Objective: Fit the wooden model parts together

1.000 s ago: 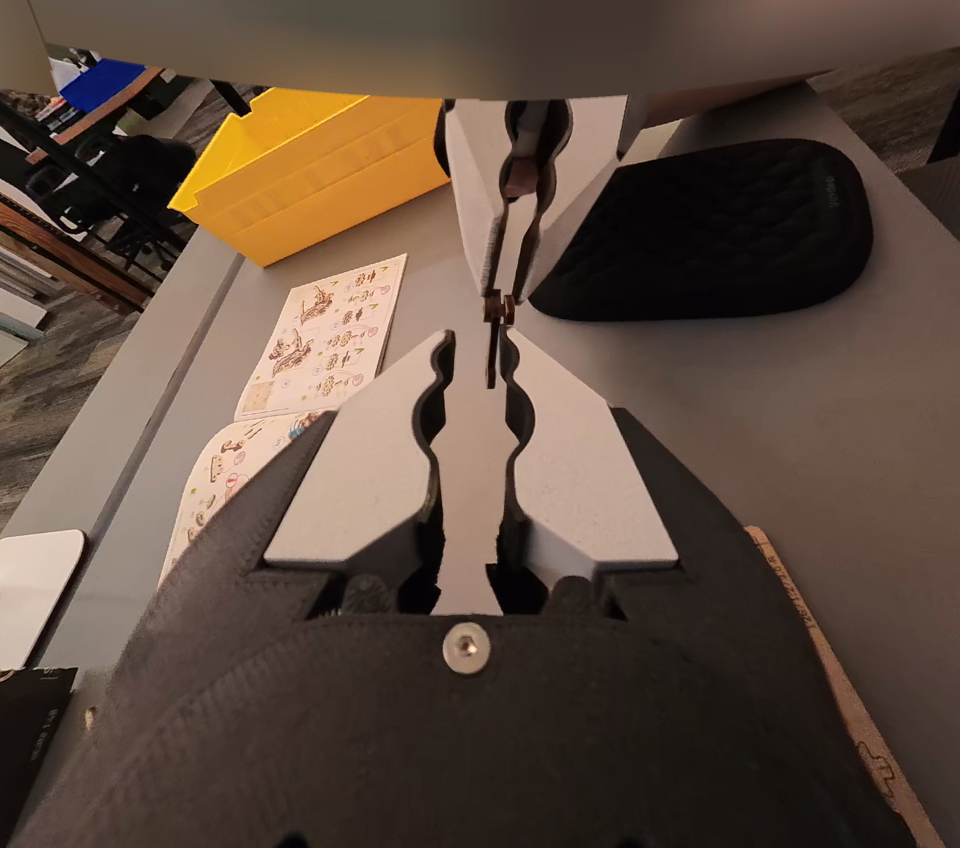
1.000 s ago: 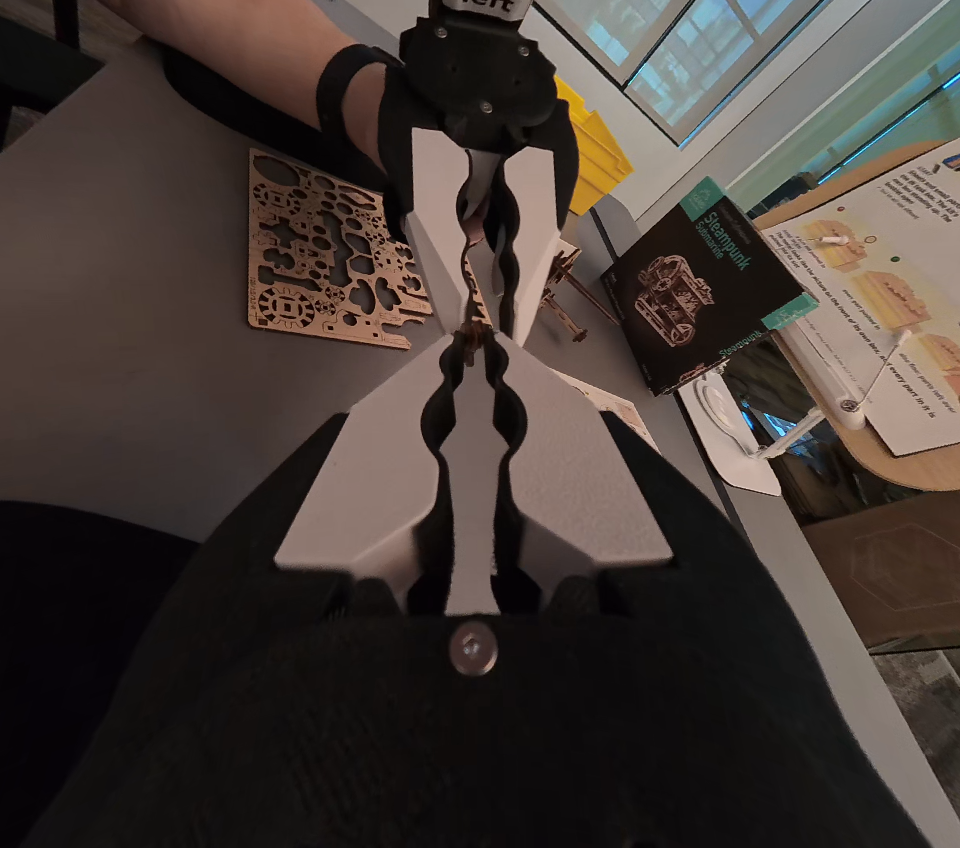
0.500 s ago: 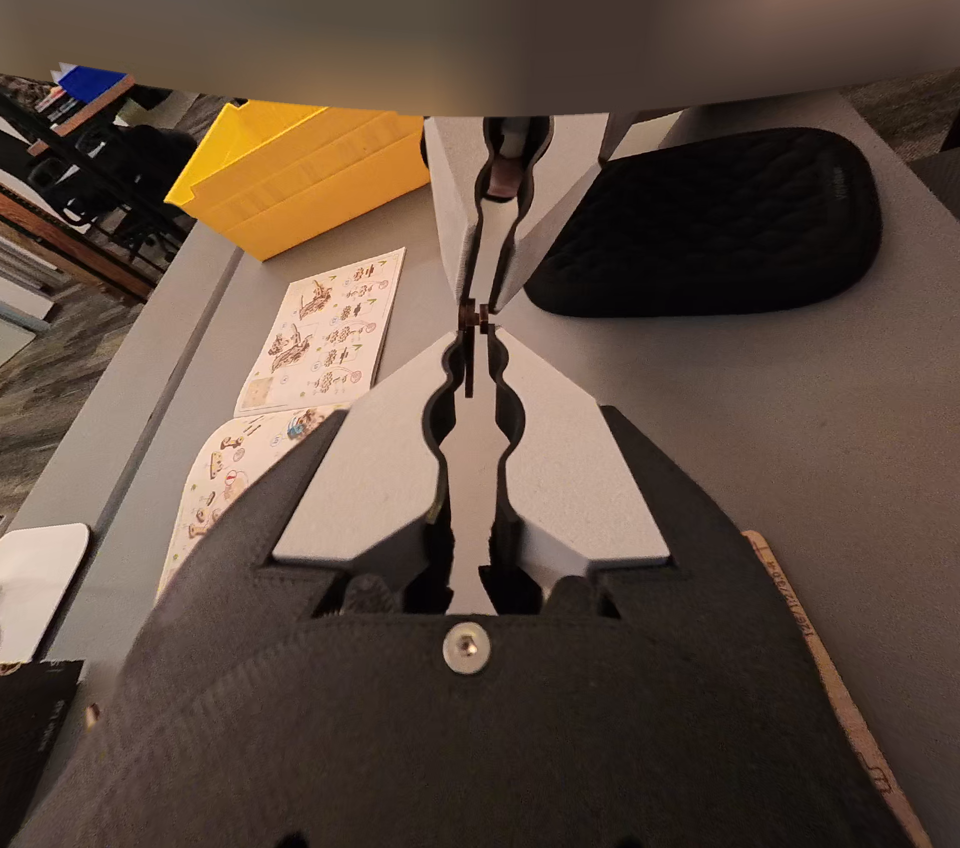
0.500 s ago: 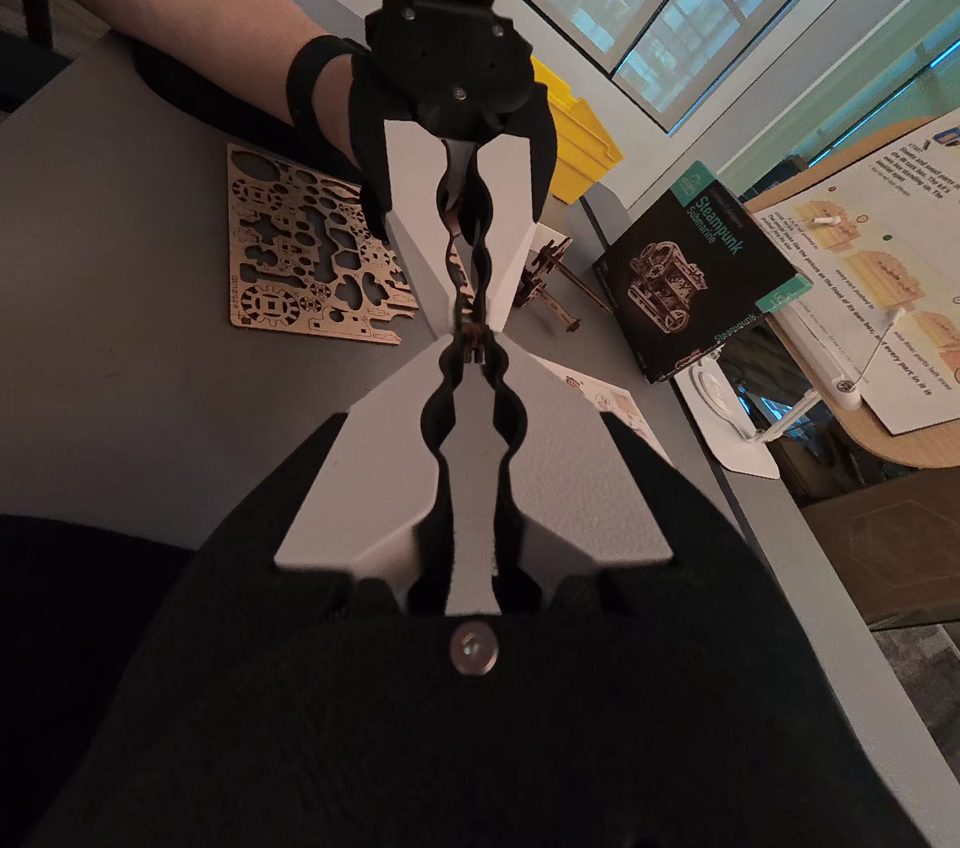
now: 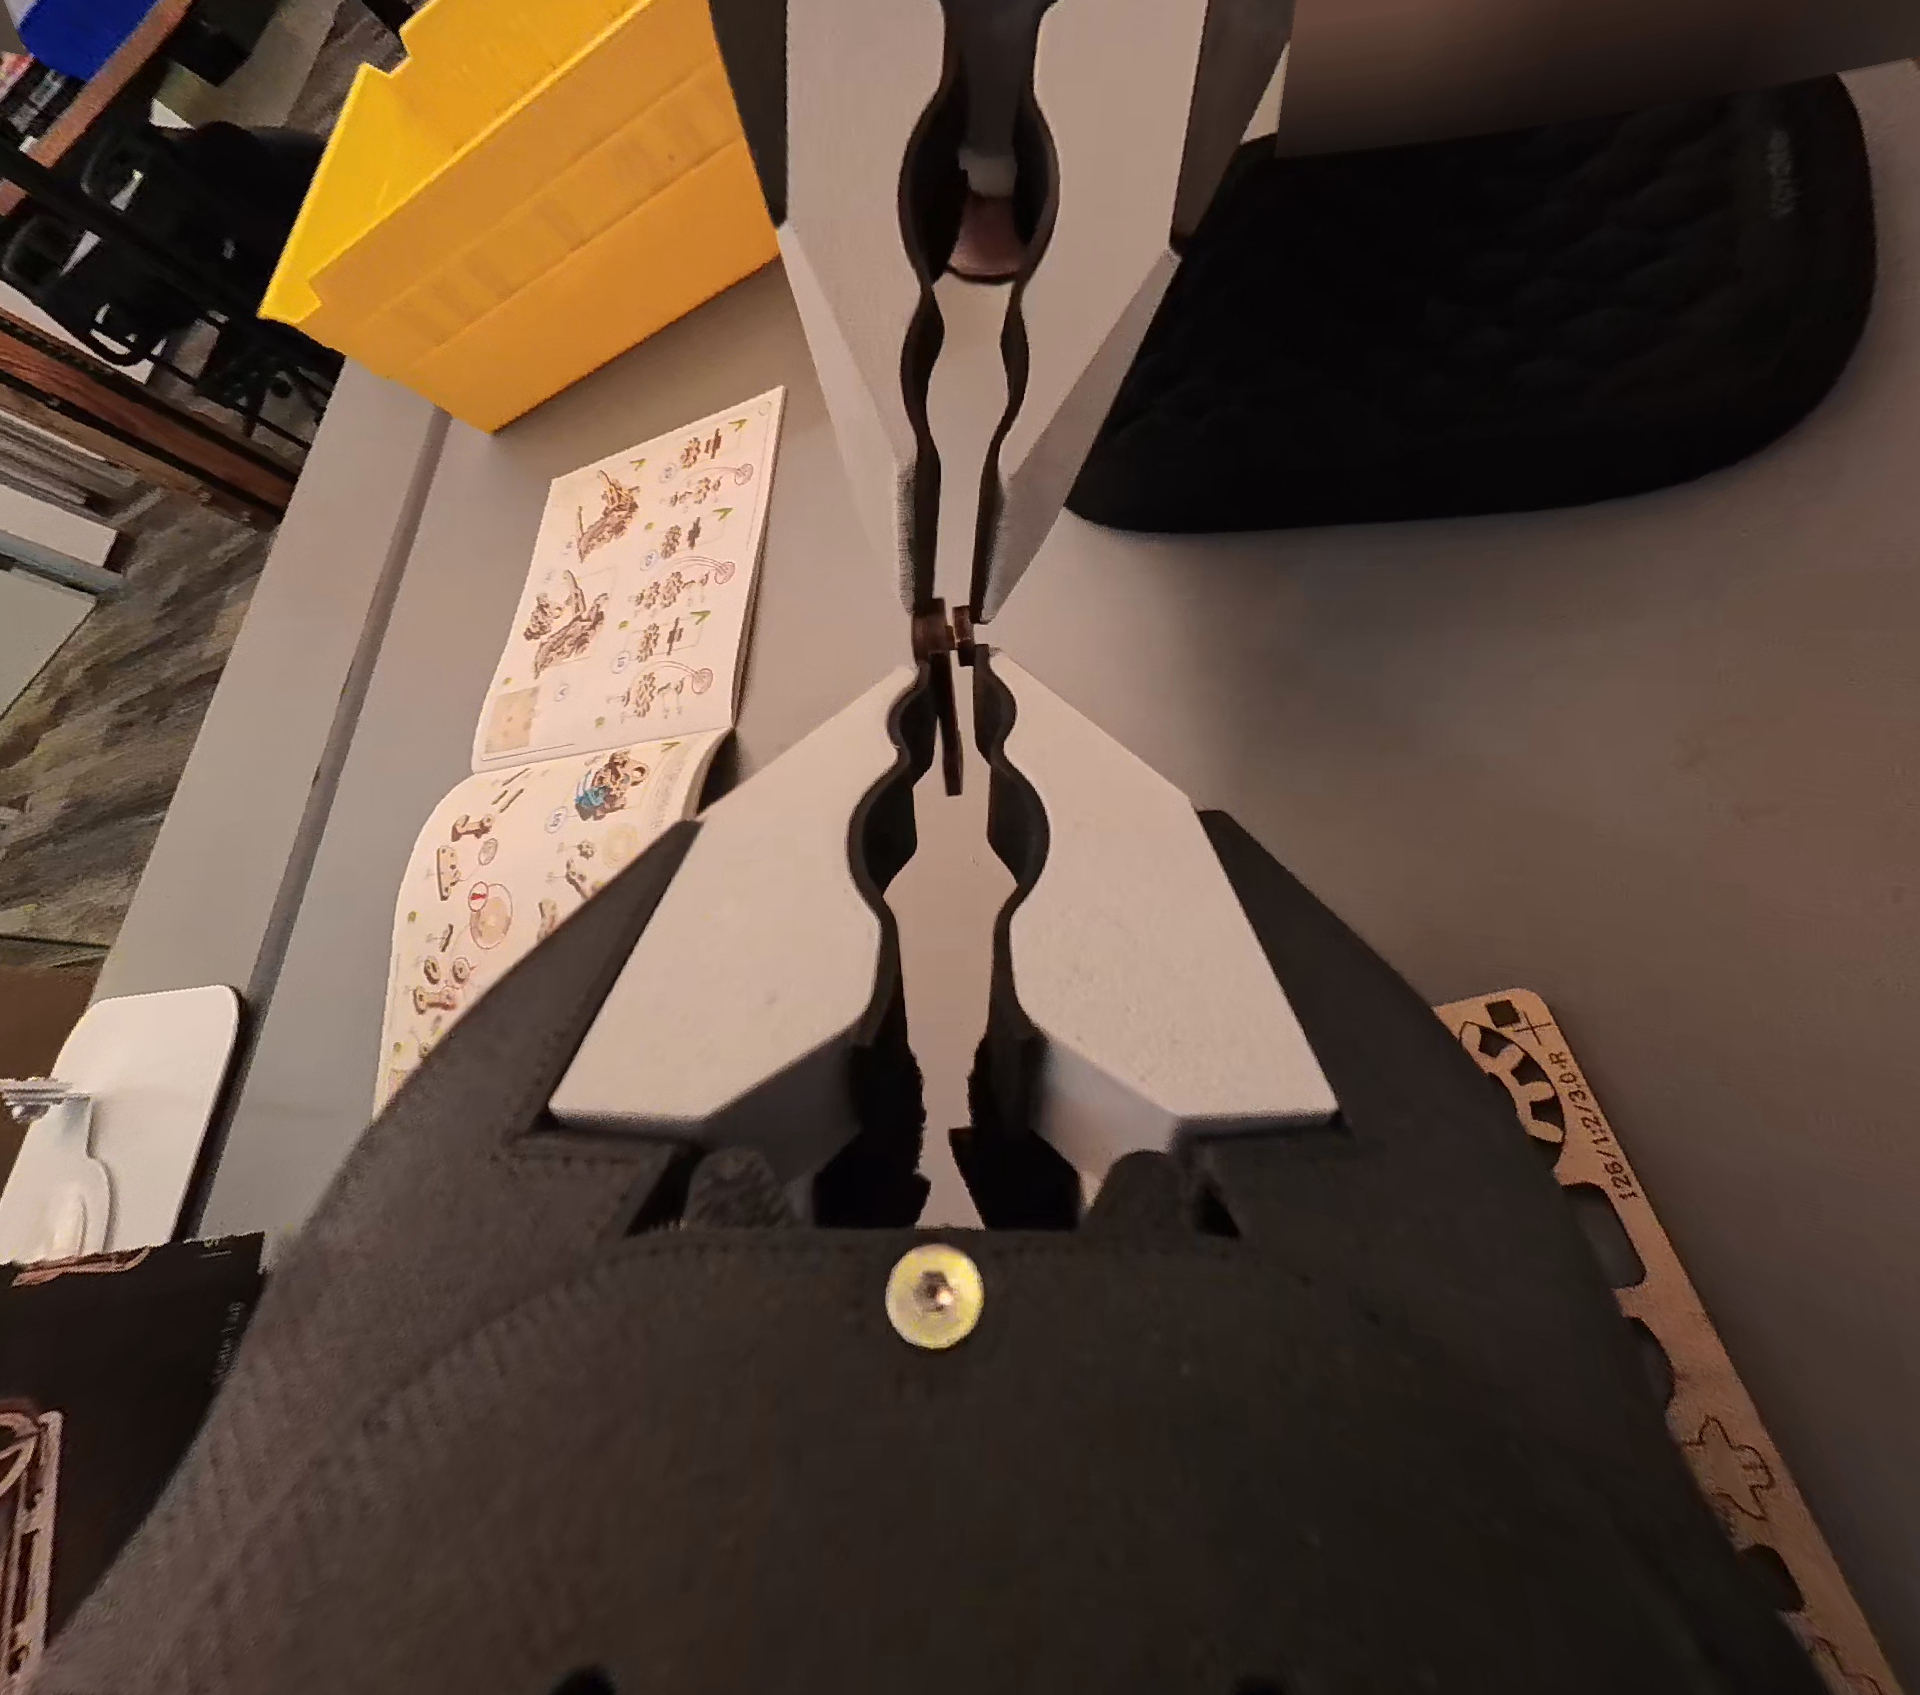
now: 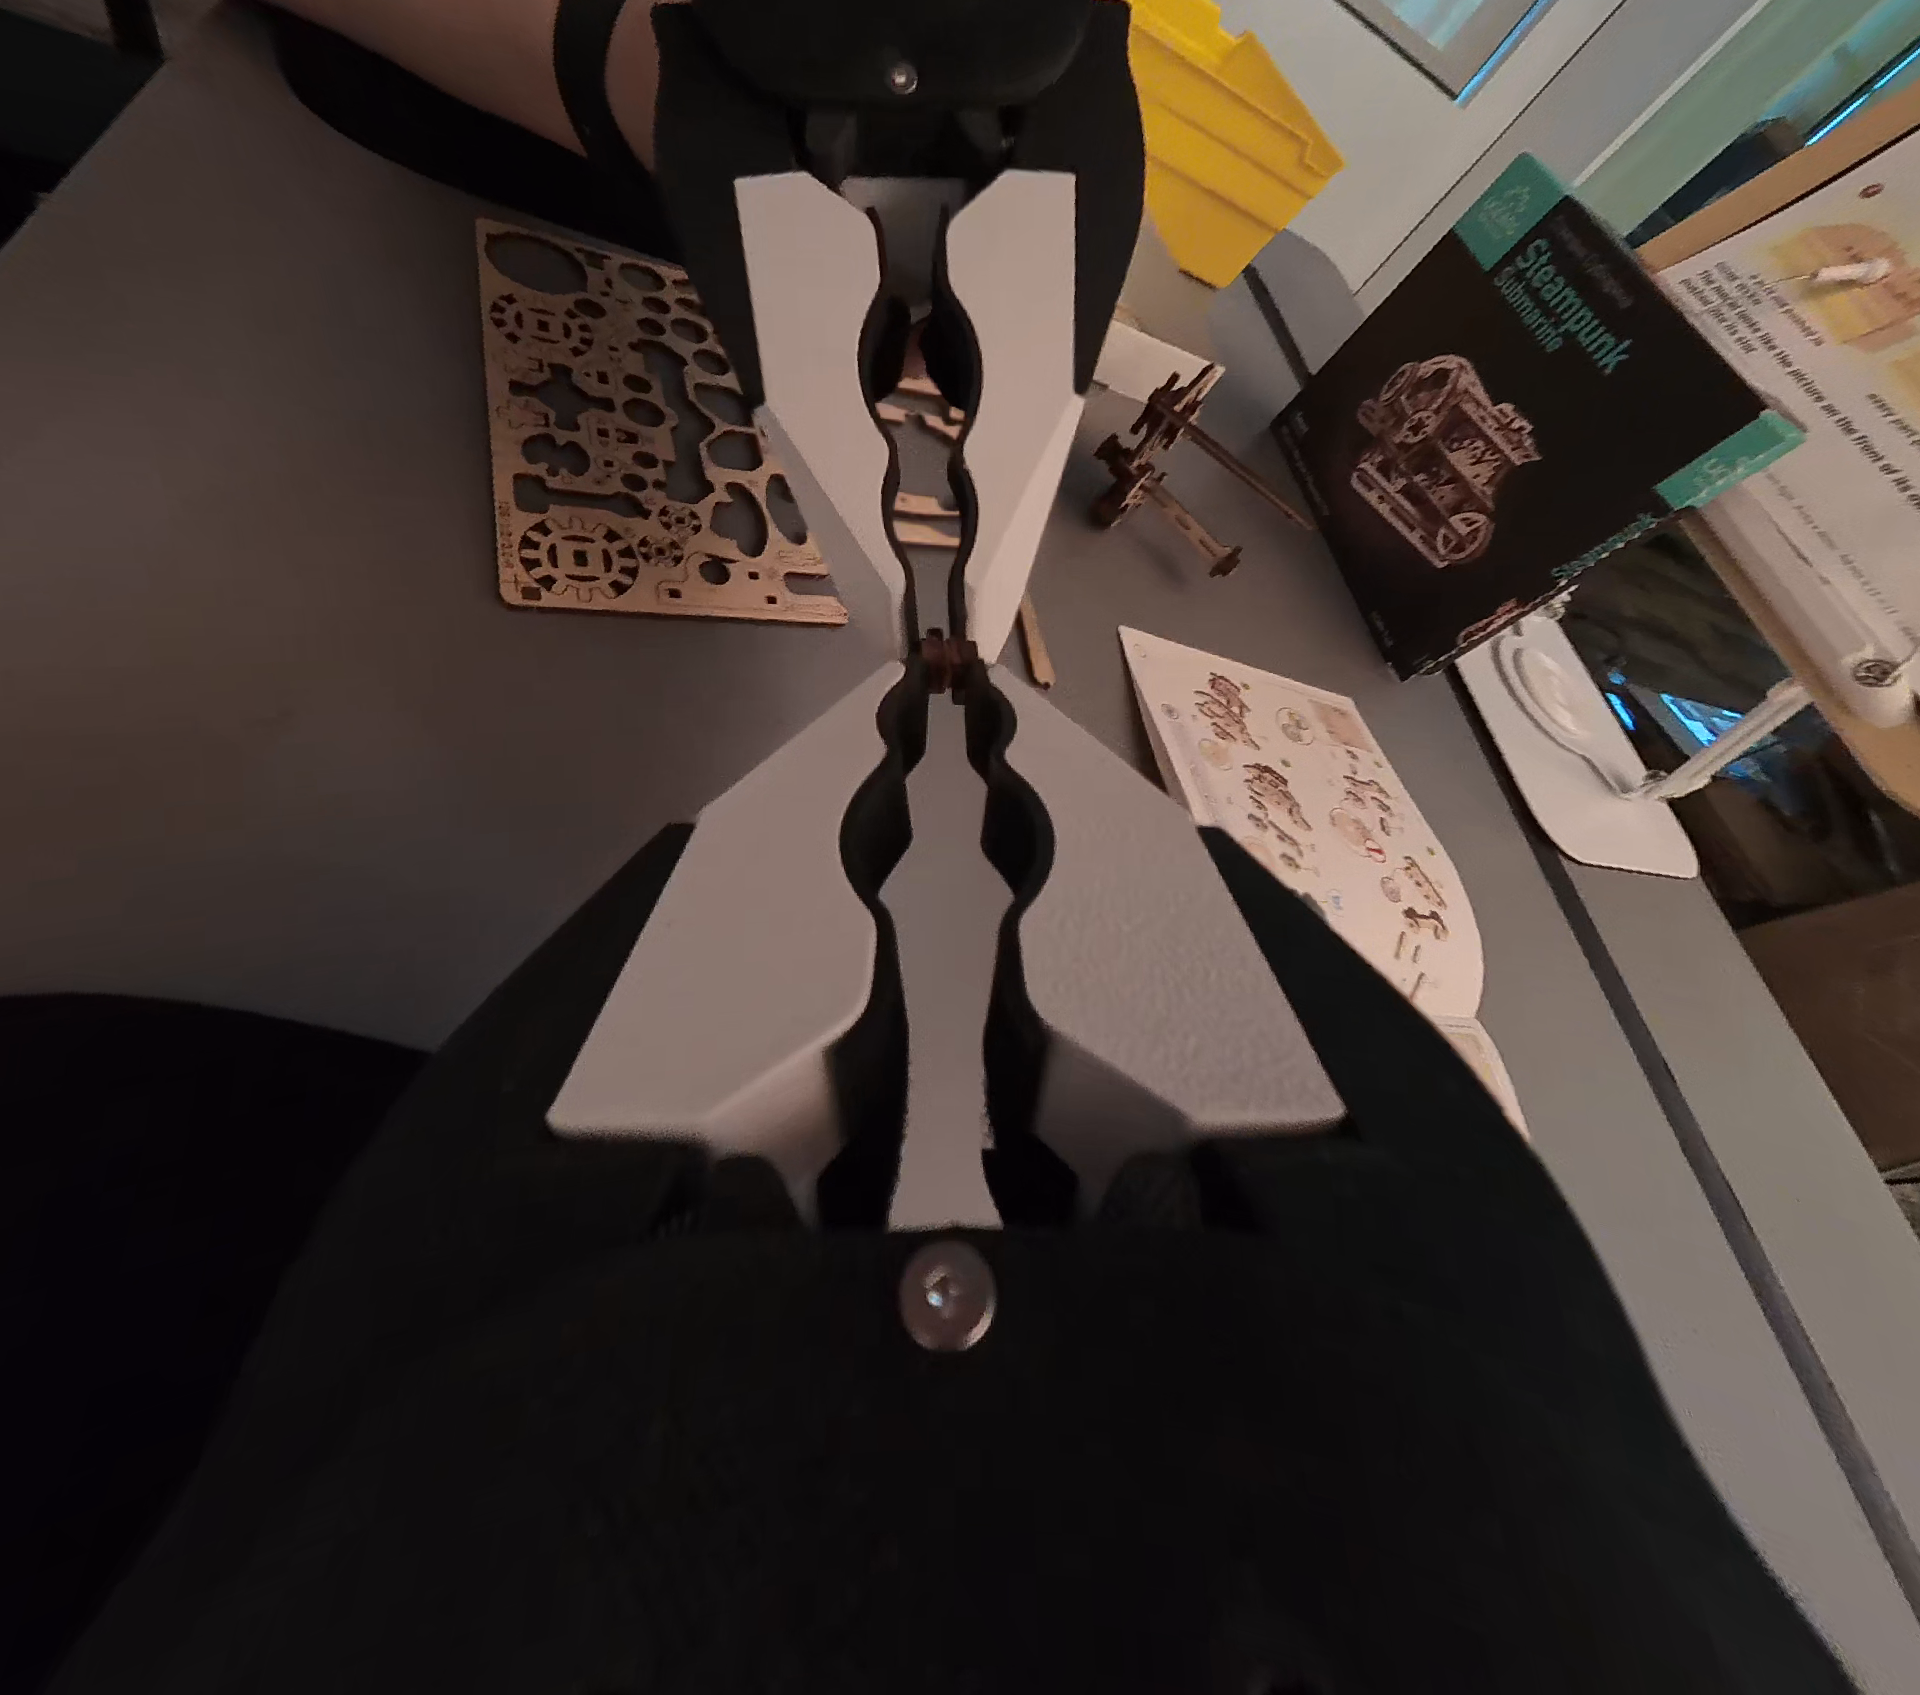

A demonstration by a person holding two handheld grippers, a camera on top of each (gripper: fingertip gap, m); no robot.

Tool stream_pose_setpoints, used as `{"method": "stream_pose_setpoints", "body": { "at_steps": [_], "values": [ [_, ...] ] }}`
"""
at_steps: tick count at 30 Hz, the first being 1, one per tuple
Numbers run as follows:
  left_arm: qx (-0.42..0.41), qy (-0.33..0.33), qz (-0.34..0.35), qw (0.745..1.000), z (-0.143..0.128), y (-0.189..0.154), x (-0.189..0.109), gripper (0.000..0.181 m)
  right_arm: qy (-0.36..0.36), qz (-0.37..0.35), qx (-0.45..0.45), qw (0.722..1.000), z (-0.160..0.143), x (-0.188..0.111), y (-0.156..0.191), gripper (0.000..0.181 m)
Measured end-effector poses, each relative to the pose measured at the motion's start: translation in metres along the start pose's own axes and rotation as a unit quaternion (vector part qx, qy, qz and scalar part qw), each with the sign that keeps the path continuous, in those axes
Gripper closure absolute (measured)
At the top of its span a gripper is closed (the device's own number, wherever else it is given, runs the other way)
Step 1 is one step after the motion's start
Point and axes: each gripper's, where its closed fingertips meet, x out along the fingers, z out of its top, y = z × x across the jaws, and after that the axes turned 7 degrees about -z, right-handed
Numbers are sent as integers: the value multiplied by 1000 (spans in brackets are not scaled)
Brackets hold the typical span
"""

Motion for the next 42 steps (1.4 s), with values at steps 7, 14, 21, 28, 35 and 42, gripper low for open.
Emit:
{"method": "stream_pose_setpoints", "body": {
  "at_steps": [7, 14, 21, 28, 35, 42],
  "values": [
    [0, 3, -17, 1000, -3, -5, 3, 177, 4, 25, 13, 1000, -3, 0, 5, 176],
    [9, 15, -26, 1000, -6, -9, 5, 178, 5, 44, 23, 999, -7, 0, 8, 176],
    [7, -6, -20, 1000, -1, -6, 3, 177, -10, 35, 25, 999, -2, -2, 4, 176],
    [-40, -49, -20, 998, 6, -1, 1, 167, -23, 39, 21, 999, 1, -5, 3, 176],
    [-1, -31, -13, 999, 4, -5, 3, 172, -4, 34, -15, 999, -4, -2, 6, 176],
    [8, 18, -8, 1000, -9, -4, 7, 172, 29, 18, -41, 999, -11, 6, 9, 169]
  ]
}}
